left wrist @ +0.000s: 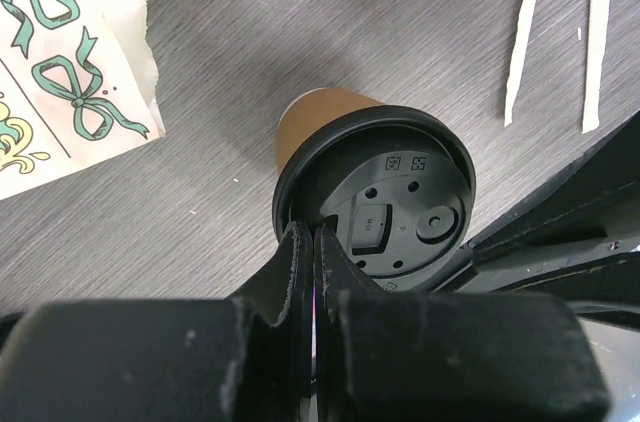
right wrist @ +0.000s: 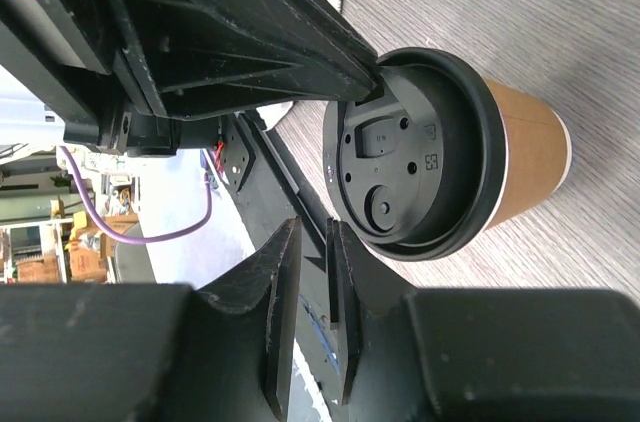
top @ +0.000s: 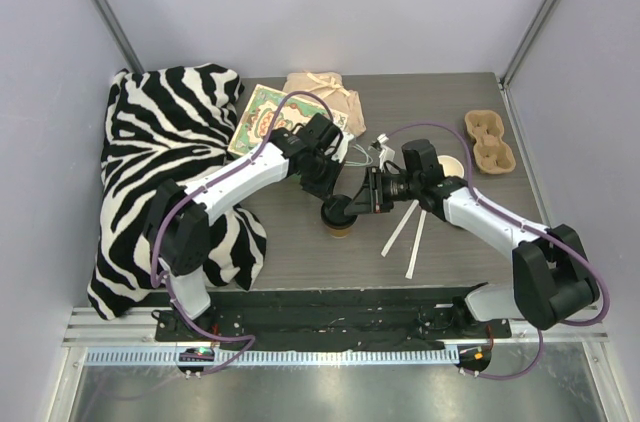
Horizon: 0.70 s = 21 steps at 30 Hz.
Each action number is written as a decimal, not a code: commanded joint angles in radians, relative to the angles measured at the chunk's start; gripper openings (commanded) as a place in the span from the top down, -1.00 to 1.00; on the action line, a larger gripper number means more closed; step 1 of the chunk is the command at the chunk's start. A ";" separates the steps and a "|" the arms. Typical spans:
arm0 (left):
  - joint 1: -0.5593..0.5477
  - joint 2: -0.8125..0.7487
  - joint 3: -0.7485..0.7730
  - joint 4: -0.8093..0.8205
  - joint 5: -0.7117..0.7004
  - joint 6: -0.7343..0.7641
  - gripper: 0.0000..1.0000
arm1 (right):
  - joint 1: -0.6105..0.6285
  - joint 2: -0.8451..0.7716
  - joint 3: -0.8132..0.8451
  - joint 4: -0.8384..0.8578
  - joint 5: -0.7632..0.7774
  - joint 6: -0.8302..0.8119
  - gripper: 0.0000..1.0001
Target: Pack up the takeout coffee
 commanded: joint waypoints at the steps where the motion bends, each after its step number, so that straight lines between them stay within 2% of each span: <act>1: 0.007 -0.007 0.013 0.020 0.011 0.002 1.00 | 0.009 0.013 0.034 0.070 -0.013 0.017 0.50; 8: 0.008 -0.013 0.056 -0.006 -0.012 0.015 1.00 | 0.009 0.007 0.043 0.063 -0.024 0.014 0.50; 21: 0.002 0.007 0.001 0.003 0.014 0.002 1.00 | 0.009 0.025 0.040 0.075 -0.023 0.017 0.50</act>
